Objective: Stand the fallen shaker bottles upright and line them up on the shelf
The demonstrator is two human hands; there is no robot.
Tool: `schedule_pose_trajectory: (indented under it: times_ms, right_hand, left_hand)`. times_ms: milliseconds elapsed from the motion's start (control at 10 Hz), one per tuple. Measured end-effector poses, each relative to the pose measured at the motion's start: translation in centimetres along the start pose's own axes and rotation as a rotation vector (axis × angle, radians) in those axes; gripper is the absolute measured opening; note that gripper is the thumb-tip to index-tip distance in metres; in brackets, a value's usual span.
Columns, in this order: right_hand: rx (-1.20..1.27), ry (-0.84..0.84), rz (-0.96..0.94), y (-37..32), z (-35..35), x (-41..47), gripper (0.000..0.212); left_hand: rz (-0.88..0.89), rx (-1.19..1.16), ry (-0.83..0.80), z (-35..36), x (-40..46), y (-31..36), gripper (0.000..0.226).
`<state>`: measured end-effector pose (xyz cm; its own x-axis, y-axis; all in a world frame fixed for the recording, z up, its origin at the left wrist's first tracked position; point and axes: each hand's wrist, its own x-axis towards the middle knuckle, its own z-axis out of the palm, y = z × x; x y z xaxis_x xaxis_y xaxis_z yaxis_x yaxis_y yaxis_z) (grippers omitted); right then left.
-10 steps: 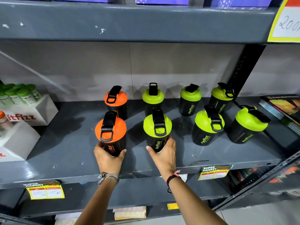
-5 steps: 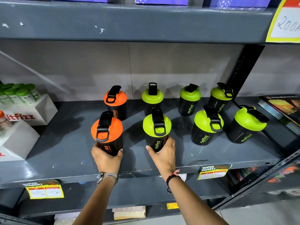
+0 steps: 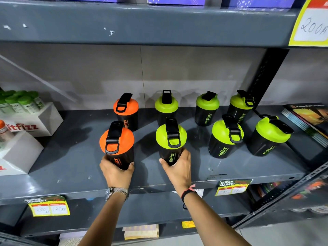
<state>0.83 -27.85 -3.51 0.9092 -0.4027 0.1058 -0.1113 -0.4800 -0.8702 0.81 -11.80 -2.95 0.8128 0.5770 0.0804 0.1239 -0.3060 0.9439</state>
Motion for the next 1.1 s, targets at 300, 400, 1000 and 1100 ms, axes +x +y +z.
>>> schedule_pose_trajectory:
  times_ms: [300,400,1000,1100]
  right_hand:
    - [-0.019,-0.003,0.007,-0.20,0.10,-0.02,0.069]
    - [-0.028,-0.003,-0.002,-0.13,0.14,-0.02,0.070]
    - [-0.039,-0.033,0.001,-0.18,-0.10,-0.18,0.088]
    - [0.034,-0.046,0.026,0.15,-0.46,-0.59,0.097]
  left_hand:
    - [0.022,0.015,-0.010,-0.07,0.06,0.02,0.072]
    - [0.027,0.019,-0.007,-0.10,0.00,-0.04,0.073]
    - [0.012,0.019,-0.025,-0.28,-0.23,0.20,0.082]
    - [0.000,-0.008,-0.029,-0.50,-0.83,-0.29,0.092]
